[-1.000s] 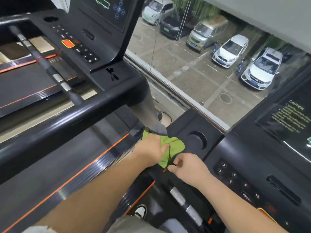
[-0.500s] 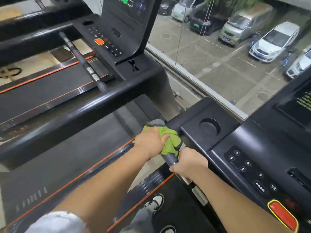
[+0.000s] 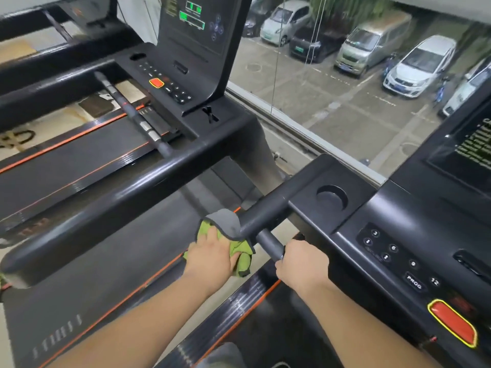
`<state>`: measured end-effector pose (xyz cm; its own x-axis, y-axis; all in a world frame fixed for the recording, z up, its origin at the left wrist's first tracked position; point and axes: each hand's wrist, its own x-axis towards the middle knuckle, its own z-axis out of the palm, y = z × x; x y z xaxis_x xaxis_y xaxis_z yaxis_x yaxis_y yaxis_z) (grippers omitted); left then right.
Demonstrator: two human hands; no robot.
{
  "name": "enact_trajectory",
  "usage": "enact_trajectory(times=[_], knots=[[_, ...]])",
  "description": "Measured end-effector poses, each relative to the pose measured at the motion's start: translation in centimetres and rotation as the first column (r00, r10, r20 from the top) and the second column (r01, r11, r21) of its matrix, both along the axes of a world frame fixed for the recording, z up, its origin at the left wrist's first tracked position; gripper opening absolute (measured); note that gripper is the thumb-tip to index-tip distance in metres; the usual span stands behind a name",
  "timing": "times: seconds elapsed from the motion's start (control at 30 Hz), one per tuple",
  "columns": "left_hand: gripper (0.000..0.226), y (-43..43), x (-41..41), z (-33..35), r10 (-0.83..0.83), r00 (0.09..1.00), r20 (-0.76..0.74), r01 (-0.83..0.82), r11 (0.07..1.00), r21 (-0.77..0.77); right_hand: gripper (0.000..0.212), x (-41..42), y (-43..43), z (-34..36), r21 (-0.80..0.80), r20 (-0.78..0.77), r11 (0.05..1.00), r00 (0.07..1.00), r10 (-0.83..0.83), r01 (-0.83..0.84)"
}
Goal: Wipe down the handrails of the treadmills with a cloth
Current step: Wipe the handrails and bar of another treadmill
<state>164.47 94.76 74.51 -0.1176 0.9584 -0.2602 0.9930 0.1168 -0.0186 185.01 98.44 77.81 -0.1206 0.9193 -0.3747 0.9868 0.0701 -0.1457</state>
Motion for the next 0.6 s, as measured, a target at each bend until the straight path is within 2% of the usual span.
enact_trajectory(times=[0.2,0.33,0.4,0.47,0.6], knots=[[0.054,5.6,2.7,0.7,-0.021,0.982,0.188,0.022,1.0,-0.003,0.033,-1.5,0.5,1.3,-0.036,0.123,0.996,0.989,-0.078,0.083],[0.053,1.1,-0.9,0.4,-0.177,0.969,0.173,0.169,0.984,0.064,0.031,-1.9,0.6,1.7,-0.052,0.149,0.991,0.982,-0.116,0.125],[0.044,-1.7,-3.3,0.2,-0.241,0.946,0.215,0.216,0.967,0.133,0.025,-2.1,0.5,1.7,-0.051,0.149,0.99,0.981,-0.123,0.131],[0.036,-3.0,-5.0,0.2,-0.278,0.923,0.267,0.249,0.959,0.138,0.019,-2.0,0.6,1.7,-0.049,0.137,0.986,0.979,-0.154,0.162],[0.053,-1.4,-5.2,-1.0,-0.355,0.922,0.154,0.35,0.935,0.059,0.02,-1.7,0.4,1.1,-0.048,0.082,0.971,0.97,-0.23,0.234]])
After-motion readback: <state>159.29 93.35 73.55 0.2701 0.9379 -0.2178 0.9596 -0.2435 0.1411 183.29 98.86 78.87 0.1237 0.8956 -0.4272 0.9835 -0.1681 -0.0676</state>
